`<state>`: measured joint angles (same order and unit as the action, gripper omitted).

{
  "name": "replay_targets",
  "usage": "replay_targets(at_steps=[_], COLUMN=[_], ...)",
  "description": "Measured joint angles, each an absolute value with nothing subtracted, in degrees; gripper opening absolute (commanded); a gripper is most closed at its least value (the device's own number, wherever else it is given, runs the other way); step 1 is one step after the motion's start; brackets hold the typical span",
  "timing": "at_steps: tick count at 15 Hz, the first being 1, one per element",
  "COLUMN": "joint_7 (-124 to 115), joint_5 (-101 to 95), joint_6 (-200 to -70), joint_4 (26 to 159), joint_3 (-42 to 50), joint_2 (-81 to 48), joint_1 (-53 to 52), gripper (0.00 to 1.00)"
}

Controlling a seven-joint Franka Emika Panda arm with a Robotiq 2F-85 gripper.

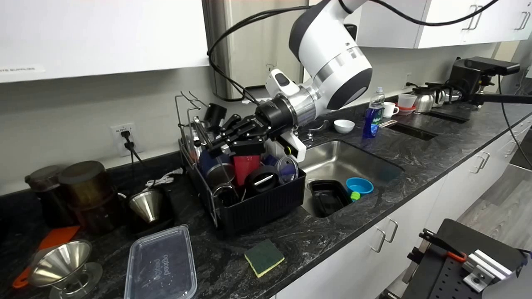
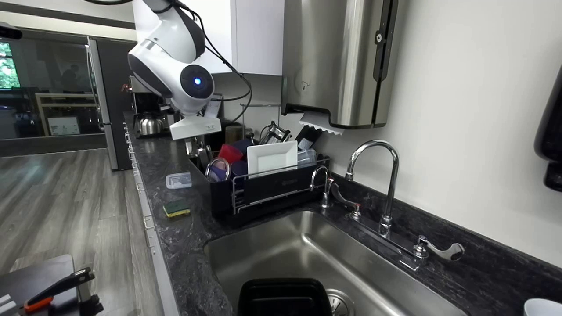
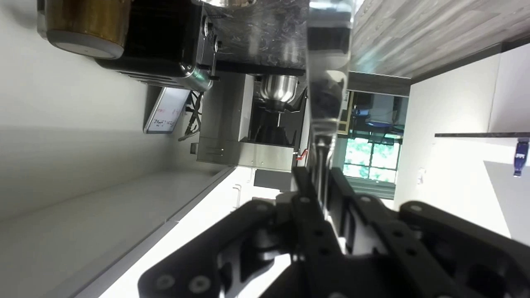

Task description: Put the knife in the sink on the dish rack

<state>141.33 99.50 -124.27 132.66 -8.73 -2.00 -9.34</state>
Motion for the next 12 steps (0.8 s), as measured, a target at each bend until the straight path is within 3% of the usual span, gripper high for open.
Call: replay_targets(at_steps=[12], joint_7=[147.5], joint_5=[93.9], joint_6=[-124.3], joint_4=[132.6], joint_3=[-8.8], joint_2=[-3.6], joint_1=[-9.8], gripper=[0.04])
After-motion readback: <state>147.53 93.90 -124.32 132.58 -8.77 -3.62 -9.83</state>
